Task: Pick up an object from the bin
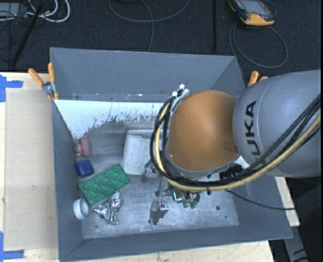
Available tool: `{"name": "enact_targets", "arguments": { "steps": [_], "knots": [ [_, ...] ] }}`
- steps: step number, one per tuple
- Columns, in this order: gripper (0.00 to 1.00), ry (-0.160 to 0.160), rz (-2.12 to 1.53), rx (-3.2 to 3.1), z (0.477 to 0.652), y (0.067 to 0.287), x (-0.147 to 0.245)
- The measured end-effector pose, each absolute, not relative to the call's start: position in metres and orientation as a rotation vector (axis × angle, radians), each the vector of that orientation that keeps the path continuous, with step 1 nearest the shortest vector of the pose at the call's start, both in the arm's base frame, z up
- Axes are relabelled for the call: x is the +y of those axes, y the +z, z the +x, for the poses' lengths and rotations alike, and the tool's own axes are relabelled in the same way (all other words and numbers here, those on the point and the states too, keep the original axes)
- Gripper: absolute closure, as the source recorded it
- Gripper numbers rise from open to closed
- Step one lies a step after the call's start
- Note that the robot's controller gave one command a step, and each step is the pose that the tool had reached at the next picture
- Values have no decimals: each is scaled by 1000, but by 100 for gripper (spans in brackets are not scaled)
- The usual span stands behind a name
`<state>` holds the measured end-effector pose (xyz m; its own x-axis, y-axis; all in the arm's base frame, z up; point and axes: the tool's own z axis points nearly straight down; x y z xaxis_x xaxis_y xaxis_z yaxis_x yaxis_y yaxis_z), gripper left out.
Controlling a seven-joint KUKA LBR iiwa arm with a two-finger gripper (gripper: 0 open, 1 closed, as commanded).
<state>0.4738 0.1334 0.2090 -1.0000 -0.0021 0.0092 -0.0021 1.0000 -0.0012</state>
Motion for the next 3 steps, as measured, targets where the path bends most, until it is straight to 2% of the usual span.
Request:
{"name": "enact_targets", "arguments": {
  "steps": [1,2,3],
  "knots": [
    [0,1,118,-3134,527,91,182],
    [100,0,109,-3138,528,96,181],
    [100,-5,127,-3141,531,124,224]
  ]
}}
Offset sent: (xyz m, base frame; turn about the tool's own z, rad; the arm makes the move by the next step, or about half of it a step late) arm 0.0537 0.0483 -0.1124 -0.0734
